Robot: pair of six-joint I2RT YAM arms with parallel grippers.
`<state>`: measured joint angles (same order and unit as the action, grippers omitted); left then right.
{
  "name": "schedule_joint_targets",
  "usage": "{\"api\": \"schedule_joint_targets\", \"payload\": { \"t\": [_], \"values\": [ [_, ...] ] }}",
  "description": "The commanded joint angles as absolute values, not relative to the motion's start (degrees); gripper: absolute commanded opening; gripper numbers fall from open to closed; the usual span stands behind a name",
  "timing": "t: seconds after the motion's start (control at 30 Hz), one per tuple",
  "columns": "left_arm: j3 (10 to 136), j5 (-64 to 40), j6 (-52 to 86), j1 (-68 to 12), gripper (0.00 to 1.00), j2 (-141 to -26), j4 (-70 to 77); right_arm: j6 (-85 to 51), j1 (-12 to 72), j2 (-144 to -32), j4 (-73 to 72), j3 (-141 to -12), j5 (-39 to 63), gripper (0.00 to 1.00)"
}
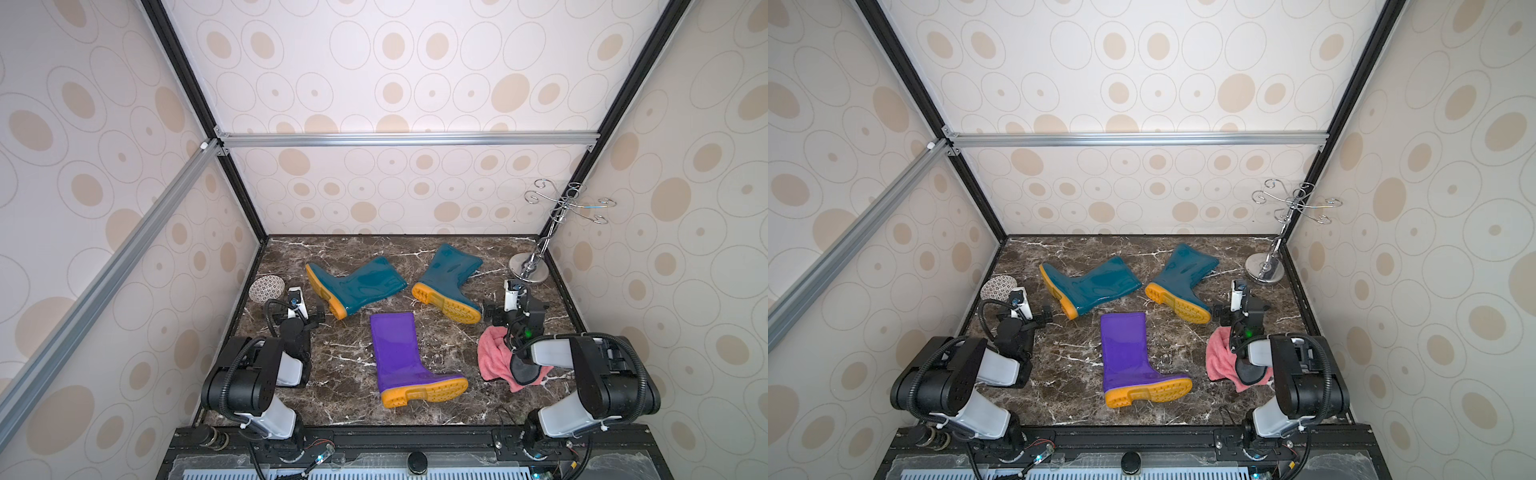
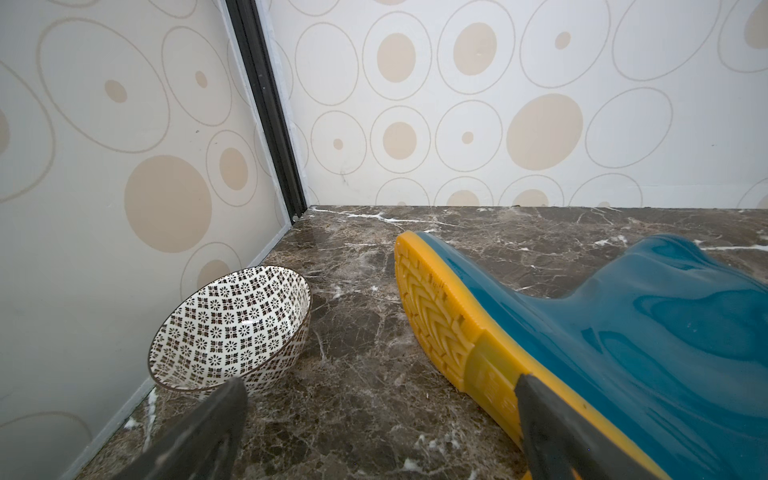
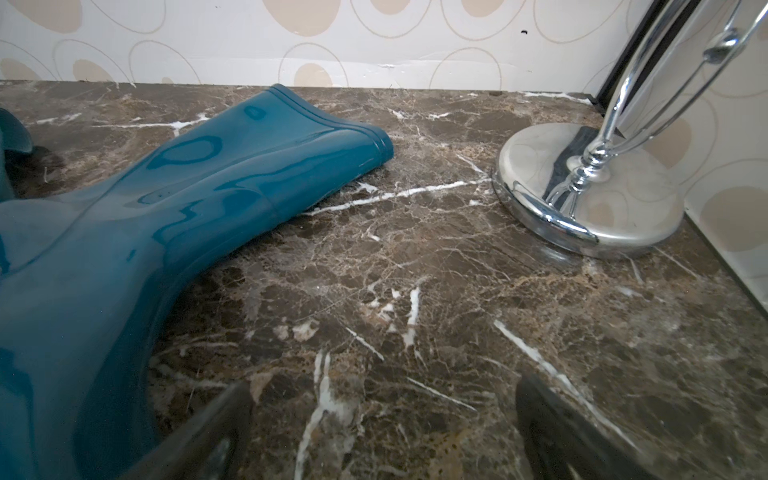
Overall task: Wipe the rubber boots with a cloth
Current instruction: Pick up the cleaning item at the center of the board.
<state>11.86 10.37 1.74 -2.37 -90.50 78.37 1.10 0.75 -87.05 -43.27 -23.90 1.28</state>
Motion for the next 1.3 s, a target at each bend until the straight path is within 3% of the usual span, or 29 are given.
{"api": "schedule_joint_targets", "payload": {
  "t": [0.0, 0.1, 0.2, 0.37, 0.5, 0.67, 0.8, 0.97, 1.17, 1.27],
  "values": [
    [11.69, 8.88, 1.34, -2.29, 1.00, -89.95, 79.41, 0.41, 1.55, -81.53, -36.06, -26.97, -3.14, 1.00],
    [9.38, 11.31, 2.14, -2.29, 1.00, -87.66, 82.15, -4.98, 1.83, -74.54, -26.75, -29.43, -8.99, 1.00],
    [12.16, 11.19, 1.85, -2.45, 1.00, -80.39, 70.95, -31.88, 1.72, -67.22, -16.76, -30.23, -16.70, 1.00],
    [18.82, 14.81, 10.10, -2.53, 1.00, -70.88, 59.48, -40.12, 1.51, -58.70, -18.14, -28.29, -5.30, 1.00],
    [22.23, 19.25, 33.48, -2.30, 1.00, -62.59, 45.47, -39.14, 1.90, -56.25, 5.85, -38.73, -0.17, 1.00],
    [26.82, 6.20, 40.00, -2.55, 1.00, -55.14, 31.76, -37.93, 8.59, -59.66, 38.24, -50.30, -8.68, 1.00],
    [28.99, -5.91, 42.93, -2.88, 1.00, -53.02, 22.19, -46.04, 15.24, -62.64, 52.62, -52.27, -16.15, 1.00],
    [29.16, -9.06, 41.34, -8.70, 1.00, -48.28, 9.67, -50.99, 17.83, -63.77, 58.20, -49.12, -15.61, 1.00],
    [27.77, -2.45, 39.65, -20.36, 1.00, -42.28, -1.13, -52.46, 19.16, -62.86, 56.41, -45.09, -14.38, 1.00],
    [26.44, -1.11, 40.41, -24.11, 1.00, -41.84, -1.59, -52.83, 19.65, -65.10, 52.31, -43.59, -14.55, 0.95]
  ]
}}
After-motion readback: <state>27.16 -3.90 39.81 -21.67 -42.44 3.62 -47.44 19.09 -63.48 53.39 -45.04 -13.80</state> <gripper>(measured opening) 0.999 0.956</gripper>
